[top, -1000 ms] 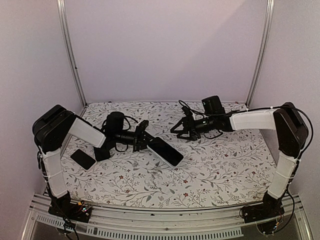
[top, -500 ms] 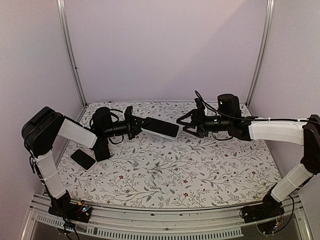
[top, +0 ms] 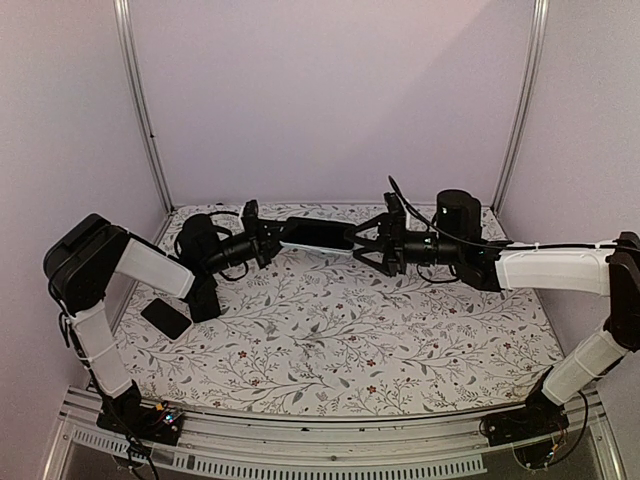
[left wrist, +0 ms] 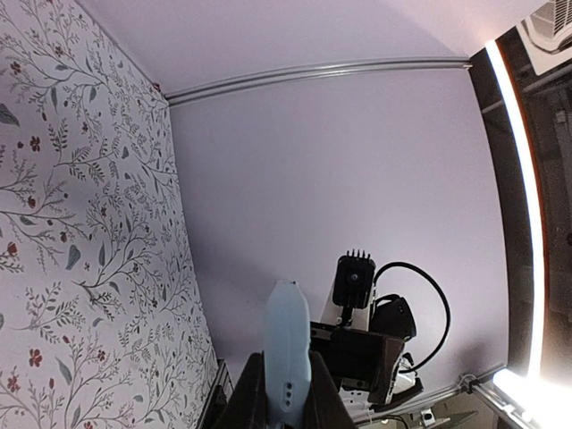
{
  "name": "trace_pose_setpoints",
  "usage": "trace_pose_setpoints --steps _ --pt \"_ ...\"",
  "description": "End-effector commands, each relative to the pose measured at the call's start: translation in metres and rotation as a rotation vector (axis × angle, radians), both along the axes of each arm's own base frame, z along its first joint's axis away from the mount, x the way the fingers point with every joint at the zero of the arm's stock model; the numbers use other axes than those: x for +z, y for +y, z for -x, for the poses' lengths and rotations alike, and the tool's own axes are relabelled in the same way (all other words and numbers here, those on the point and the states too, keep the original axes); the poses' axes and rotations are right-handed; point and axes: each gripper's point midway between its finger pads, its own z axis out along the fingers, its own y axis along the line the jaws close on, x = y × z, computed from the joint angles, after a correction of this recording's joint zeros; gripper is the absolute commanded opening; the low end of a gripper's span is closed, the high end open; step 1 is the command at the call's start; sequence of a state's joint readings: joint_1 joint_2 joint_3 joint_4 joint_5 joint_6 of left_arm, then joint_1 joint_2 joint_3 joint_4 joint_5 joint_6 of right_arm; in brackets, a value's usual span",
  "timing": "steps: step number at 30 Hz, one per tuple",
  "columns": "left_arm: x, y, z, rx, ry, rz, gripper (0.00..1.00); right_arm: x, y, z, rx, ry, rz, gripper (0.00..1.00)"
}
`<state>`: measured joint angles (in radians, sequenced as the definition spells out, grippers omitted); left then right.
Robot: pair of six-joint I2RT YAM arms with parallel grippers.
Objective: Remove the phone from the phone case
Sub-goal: Remove the phone case from the phone.
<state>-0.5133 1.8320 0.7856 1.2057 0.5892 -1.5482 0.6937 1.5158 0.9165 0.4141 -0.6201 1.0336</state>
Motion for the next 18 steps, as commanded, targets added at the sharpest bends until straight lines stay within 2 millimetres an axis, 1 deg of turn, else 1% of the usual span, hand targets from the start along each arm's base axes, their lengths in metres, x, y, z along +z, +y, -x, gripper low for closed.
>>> trace_pose_setpoints --steps 1,5,9,15,18 --pt "0.047 -0.001 0.008 -0.007 -0.133 0.094 0.00 0.009 0.003 0.001 0.007 -0.008 -0.041 0.79" --pt "0.050 -0.004 0.010 -0.022 -0.149 0.099 0.00 0.007 0.003 0.000 0.000 -0.003 -0.039 0.79" --pt "0.056 -0.005 0.015 -0.042 -0.171 0.115 0.00 0.001 0.002 -0.002 -0.011 0.016 -0.033 0.79" --pt "0.066 -0.011 0.028 -0.091 -0.234 0.145 0.00 -0.006 0.001 -0.006 -0.038 0.043 -0.025 0.79" --pt "0.073 -0.011 0.037 -0.106 -0.270 0.175 0.00 -0.013 0.000 -0.008 -0.053 0.066 -0.017 0.79"
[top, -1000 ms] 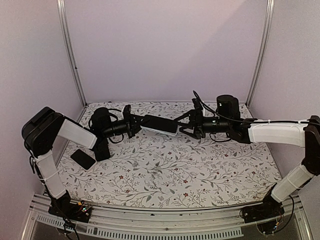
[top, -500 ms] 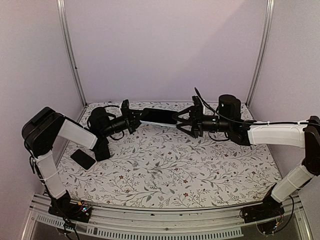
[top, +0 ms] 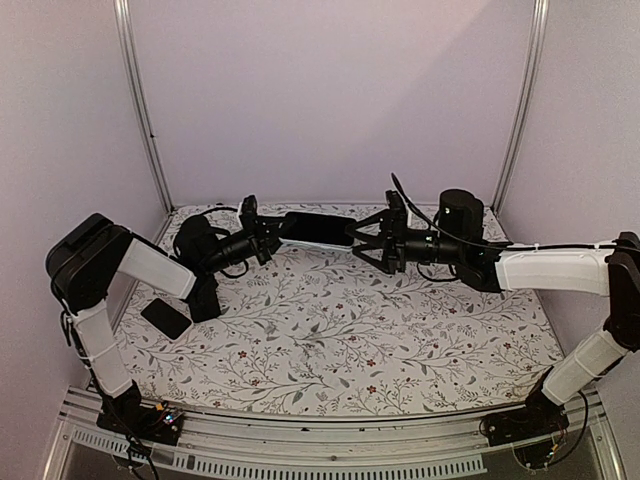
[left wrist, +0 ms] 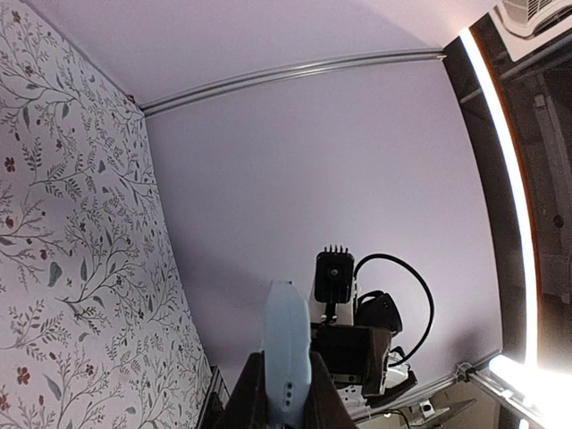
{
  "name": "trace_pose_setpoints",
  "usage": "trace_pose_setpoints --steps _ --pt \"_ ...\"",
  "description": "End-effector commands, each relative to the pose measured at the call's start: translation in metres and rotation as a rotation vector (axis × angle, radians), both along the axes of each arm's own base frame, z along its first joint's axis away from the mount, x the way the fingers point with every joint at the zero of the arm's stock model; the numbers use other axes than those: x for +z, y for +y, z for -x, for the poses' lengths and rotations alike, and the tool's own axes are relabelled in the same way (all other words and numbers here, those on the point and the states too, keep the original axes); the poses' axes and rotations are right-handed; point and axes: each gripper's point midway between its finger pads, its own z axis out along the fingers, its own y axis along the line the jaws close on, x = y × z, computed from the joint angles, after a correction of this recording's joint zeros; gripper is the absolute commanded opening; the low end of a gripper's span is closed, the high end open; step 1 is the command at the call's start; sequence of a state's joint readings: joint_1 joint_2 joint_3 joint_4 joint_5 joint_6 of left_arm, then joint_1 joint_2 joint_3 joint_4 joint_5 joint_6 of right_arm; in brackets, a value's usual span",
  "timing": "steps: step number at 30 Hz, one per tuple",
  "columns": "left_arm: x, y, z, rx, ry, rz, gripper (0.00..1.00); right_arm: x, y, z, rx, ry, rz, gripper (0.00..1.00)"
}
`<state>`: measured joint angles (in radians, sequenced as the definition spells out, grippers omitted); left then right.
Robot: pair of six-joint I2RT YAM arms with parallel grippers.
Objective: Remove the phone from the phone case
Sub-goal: Remove the phone case from the phone.
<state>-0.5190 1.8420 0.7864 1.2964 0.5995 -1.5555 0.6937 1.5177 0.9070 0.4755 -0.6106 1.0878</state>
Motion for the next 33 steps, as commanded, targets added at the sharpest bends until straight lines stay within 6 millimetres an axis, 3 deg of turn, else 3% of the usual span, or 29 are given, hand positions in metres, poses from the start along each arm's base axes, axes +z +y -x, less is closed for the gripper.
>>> trace_pose_setpoints --steps 1,10,24,29,33 --pt "0.060 -0.010 0.033 -0.092 -0.216 0.138 0.00 -0.023 0.000 -0.005 -0.036 0.065 0.028 0.79" --pt "0.071 -0.024 0.050 -0.151 -0.274 0.160 0.00 -0.041 -0.001 -0.013 -0.067 0.102 0.049 0.79" --pt "0.057 -0.038 0.061 -0.202 -0.250 0.126 0.00 -0.017 -0.001 -0.026 -0.095 0.020 -0.044 0.75" --pt "0.047 -0.030 0.053 -0.154 -0.220 0.091 0.00 -0.016 -0.006 -0.023 -0.069 0.031 -0.038 0.76" --pt "0.042 -0.013 0.036 -0.062 -0.188 0.075 0.00 -0.040 -0.015 -0.018 -0.096 0.074 0.044 0.77"
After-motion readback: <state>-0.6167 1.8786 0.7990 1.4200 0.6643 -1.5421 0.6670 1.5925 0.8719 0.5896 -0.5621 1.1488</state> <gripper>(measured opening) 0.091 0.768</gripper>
